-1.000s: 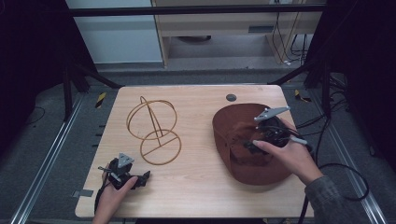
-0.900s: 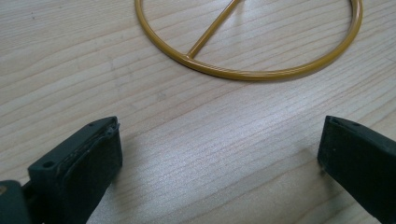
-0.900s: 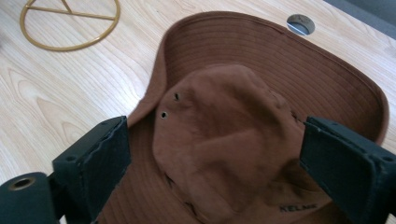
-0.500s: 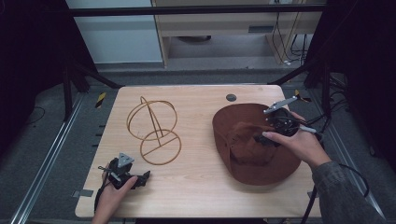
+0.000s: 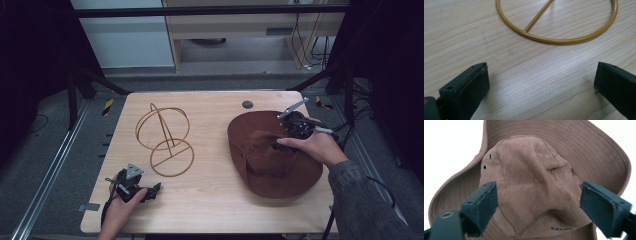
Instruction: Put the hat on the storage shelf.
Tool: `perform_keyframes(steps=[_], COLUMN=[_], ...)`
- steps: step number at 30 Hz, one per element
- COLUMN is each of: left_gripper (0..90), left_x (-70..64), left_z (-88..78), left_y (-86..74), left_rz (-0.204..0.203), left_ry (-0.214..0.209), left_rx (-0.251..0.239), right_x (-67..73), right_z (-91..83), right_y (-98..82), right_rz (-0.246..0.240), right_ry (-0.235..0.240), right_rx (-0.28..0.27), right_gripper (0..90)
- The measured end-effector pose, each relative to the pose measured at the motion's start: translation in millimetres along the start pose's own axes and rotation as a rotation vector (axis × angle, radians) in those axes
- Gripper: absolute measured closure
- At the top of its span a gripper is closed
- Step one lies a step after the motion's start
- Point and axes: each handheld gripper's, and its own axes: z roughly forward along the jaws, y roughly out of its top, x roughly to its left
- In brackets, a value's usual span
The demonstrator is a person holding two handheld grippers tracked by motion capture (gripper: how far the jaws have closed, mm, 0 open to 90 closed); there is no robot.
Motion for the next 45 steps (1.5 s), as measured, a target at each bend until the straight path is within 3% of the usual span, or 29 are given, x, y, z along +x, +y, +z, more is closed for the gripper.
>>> perform_keyframes(steps=[8,21,27,31,32,33,36,40,45], left_gripper=[0.0,0.0,0.0,0.0,0.0,0.0,0.0,0.0,0.0], left_x=[0.6,0.6,0.6,0.6,0.6,0.6,0.7,0.8,0.9], left_z=[0.5,0.4,0.4,0.4,0.4,0.4,0.5,0.5,0.4], left_y=[0.9,0.9,0.9,0.9,0.9,0.9,0.9,1.0,1.0], left_rz=[0.002,0.003,0.003,0.003,0.003,0.003,0.004,0.005,0.005], left_ry=[-0.001,-0.001,-0.001,-0.001,-0.001,-0.001,-0.002,-0.003,-0.003], left_rx=[0.004,0.005,0.004,0.004,0.005,0.005,0.004,0.004,0.006], right_x=[-4.6,-6.7,-9.4,-10.2,-10.2,-10.4,-12.4,-11.8,-7.4], right_z=[21.5,31.8,33.0,31.7,31.7,30.7,28.5,24.4,6.3], right_y=[12.3,15.2,12.9,11.7,11.7,11.0,10.9,12.0,16.5], right_rz=[-0.024,-0.064,-0.076,-0.087,-0.087,-0.081,-0.085,-0.08,-0.083], right_ry=[0.026,0.037,0.059,0.077,0.077,0.084,0.1,0.111,0.105], right_rx=[0.065,0.116,0.134,0.14,0.14,0.143,0.135,0.124,0.09], right_gripper=[20.0,34.1,50.2,67.0,67.0,75.8,87.1,89.1,89.3])
